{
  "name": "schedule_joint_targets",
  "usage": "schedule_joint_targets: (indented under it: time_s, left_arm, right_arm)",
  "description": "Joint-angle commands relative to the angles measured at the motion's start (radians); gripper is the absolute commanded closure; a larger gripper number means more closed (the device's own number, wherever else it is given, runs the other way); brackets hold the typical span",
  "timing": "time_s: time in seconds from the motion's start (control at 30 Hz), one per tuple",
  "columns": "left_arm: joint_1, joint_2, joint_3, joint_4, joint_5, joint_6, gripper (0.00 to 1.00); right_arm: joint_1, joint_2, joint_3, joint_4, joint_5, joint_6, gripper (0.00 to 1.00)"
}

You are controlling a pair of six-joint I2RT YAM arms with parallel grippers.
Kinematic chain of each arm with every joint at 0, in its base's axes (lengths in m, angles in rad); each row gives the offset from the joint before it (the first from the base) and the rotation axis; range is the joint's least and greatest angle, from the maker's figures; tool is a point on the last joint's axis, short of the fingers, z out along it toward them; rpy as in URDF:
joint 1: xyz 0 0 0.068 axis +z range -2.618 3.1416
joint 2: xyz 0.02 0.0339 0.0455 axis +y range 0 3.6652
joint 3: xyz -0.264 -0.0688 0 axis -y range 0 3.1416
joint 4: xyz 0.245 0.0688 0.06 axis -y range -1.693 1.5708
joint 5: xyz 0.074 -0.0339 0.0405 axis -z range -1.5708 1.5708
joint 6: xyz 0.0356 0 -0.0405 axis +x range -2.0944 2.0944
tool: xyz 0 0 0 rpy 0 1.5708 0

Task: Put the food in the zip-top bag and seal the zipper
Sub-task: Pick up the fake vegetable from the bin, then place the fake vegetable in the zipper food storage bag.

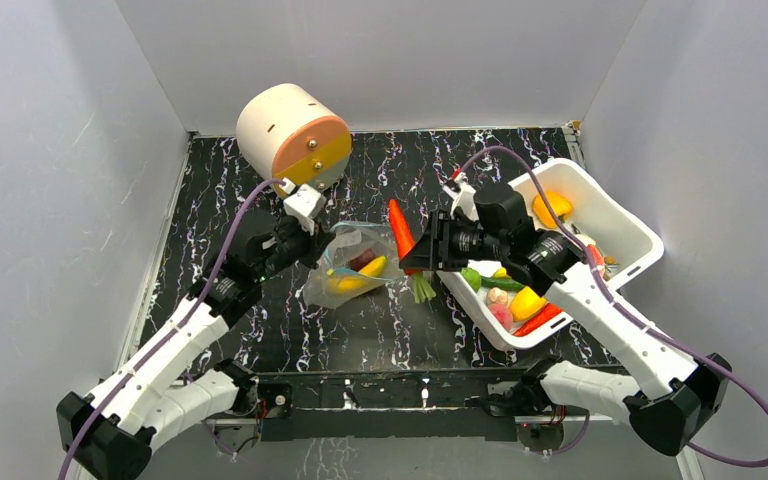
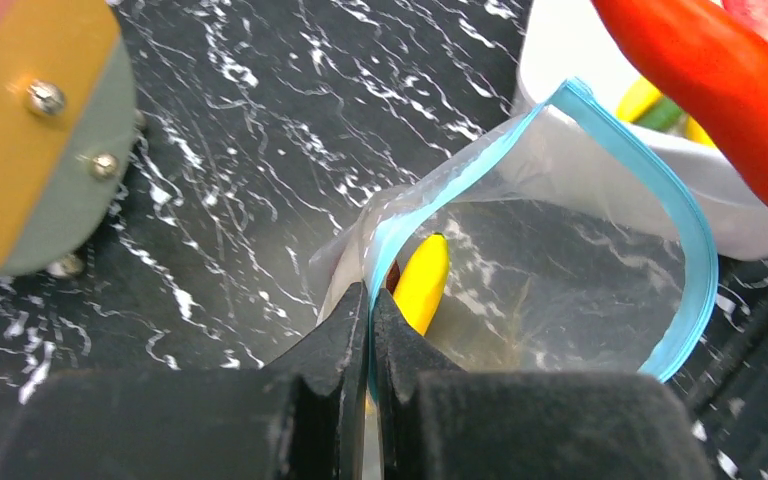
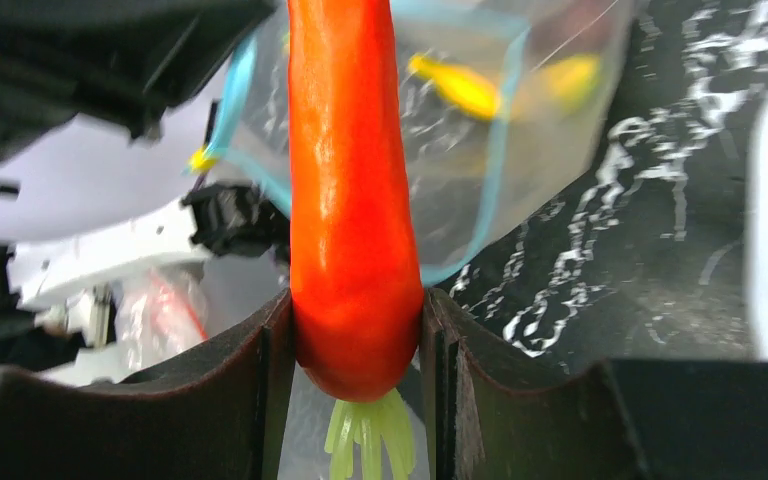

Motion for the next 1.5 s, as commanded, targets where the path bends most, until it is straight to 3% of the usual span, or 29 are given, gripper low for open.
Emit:
schedule_joint_targets:
  time_s: [0.0,0.23,0.77,1.1,1.47]
  left_arm:
    - [0.002,0.036,0.084,0.100,-0.114,0.084,1.00]
    - [0.002,0.069,0.072,0.165,-0.113,0.166,1.00]
    - [0.001,-0.029,-0.088,0.068,0.042,-0.003,1.00]
    - [0.001,-0.066,-0.103,0.060,0.125,-0.021,1.00]
    - [0.001,-0.080,-0.101,0.043,0.238,-0.042,1.00]
  right_arm:
    - [0.077,-0.060,0.036,0.095,-0.104,-0.011,0.73]
    - [0.089,-0.096,0.007,0.093,-0.151,0.008,0.72]
    - [0.162,0.045,-0.137,0.178,-0.156,0.223,0.71]
    - [0.200,0.121,-0.115,0.179,-0.056,0.322,0.70]
    - [0.218,0.193,-0.107,0.313,0.062,0.552,0.70]
